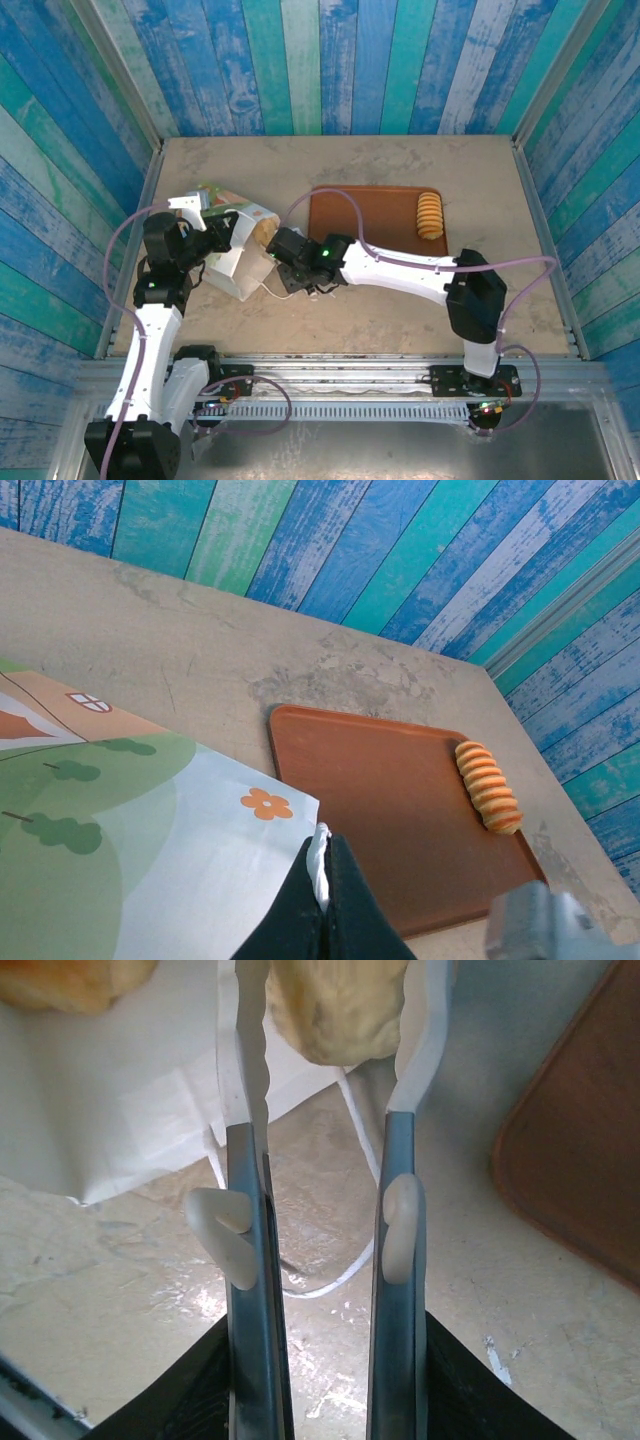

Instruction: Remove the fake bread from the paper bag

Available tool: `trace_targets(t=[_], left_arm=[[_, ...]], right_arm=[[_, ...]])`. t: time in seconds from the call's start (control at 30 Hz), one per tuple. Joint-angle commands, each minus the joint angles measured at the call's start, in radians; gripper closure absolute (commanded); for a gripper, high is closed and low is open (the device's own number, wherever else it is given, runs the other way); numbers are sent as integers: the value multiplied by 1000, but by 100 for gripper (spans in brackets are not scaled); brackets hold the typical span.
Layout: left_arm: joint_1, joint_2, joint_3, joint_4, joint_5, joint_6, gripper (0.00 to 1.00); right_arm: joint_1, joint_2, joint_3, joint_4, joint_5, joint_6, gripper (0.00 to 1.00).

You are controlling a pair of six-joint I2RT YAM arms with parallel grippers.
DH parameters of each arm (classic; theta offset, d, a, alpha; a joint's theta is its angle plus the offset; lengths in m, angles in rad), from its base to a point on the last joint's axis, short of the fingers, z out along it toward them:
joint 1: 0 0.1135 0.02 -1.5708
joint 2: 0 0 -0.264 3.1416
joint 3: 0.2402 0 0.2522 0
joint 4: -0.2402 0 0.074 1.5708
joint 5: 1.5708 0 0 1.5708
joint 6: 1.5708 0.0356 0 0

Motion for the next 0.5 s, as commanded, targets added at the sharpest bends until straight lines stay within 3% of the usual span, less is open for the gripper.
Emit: trace_targets(t=[0.0,0.17,0.47], left_arm=[[6,-18,-8,5,-4,17,100],[6,-23,-8,5,-7,17,100],[7,-25,-8,5,-6,17,100]], right_arm=[[14,50,46,-14,-26,-44,55],[19,68,47,69,-153,-59,51],[23,23,-6,163,-232,-72,48]])
